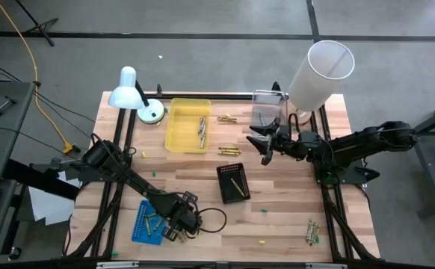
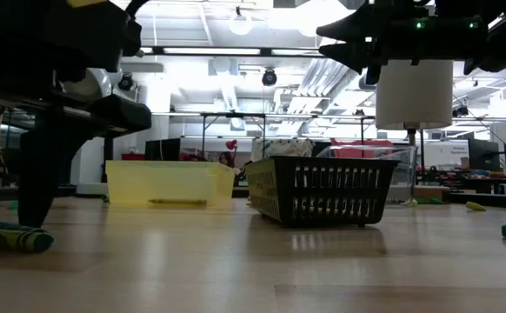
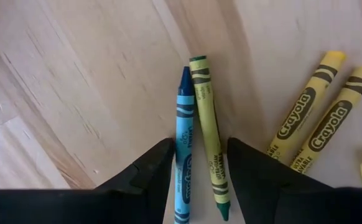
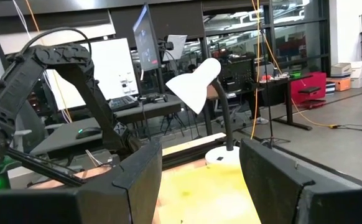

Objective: Sort crayons
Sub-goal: Put the blue crayon into the transparent bin

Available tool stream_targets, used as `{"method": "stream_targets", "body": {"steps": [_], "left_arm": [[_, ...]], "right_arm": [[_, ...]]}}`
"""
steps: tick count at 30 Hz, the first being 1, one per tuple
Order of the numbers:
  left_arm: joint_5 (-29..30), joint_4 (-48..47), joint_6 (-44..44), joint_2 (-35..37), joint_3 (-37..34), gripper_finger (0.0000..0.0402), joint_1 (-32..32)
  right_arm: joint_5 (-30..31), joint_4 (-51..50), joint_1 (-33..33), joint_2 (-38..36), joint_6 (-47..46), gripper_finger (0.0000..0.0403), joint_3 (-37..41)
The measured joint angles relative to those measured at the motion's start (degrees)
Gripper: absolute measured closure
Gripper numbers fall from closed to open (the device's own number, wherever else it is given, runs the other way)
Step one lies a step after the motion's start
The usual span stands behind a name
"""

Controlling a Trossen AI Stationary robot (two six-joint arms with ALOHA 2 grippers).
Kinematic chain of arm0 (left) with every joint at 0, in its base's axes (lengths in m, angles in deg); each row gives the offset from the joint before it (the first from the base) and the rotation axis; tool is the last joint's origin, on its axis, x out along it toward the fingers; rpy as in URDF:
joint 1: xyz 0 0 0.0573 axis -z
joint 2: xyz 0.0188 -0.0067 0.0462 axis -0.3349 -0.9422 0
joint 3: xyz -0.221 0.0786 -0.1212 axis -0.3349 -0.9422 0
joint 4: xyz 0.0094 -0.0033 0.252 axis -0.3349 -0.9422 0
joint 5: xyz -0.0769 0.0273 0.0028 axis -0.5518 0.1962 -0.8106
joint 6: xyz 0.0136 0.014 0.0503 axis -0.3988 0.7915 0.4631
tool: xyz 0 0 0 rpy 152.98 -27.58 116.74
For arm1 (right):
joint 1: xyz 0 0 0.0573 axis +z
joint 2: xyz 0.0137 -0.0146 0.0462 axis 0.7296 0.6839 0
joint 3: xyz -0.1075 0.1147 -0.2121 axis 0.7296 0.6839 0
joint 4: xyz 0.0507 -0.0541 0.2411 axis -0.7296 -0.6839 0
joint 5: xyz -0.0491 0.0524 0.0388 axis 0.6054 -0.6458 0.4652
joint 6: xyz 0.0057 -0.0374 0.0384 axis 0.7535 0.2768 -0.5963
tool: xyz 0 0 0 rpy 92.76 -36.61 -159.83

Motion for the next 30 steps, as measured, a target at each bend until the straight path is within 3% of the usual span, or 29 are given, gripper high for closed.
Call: {"method": "stream_targets", "body": {"steps": [5, 12, 30], "left_arm": [[-0.95, -1.15, -0.53, 1.34, 1.28, 0.0255, -0.03], [3.18, -0.92, -0.9, 2.64, 1.8, 0.0255, -0.03], [3.39, 1.34, -2.03, 3.01, -4.87, 0.0265, -0.49]], "right_arm": [[0.0, -0.08, 0.0, 0.0, 1.5, 0.0194, 0.0], [0.0, -0.52, 0.0, -0.01, -0.04, 0.0194, 0.02], [0.02, -0.78, 0.0, 0.0, 0.96, 0.0194, 0.02]]}}
